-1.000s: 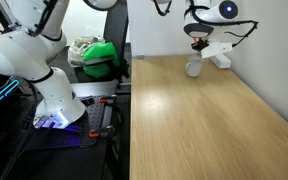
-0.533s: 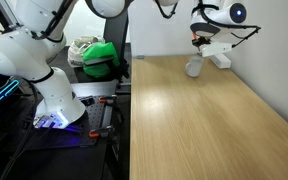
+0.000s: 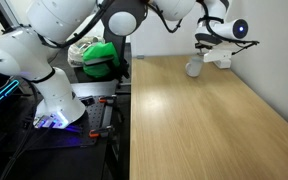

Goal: Pick up the pen and put it in the white cup

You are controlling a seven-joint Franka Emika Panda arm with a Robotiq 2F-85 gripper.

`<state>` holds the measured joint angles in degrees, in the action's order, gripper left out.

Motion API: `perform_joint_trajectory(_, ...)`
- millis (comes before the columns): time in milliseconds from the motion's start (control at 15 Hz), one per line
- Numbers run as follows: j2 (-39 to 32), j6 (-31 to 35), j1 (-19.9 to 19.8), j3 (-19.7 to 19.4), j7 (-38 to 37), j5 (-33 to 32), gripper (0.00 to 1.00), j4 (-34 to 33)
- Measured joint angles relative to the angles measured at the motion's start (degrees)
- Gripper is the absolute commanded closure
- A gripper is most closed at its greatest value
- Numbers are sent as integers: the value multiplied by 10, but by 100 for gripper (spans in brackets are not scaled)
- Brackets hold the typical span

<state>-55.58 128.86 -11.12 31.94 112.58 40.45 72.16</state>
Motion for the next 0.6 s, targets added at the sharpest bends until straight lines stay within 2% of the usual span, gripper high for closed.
perform_joint_trajectory(267, -38, 0, 23, -11, 0, 21, 97, -50)
perform_joint_trajectory(600, -44, 1, 36, -21, 0, 44, 97, -70)
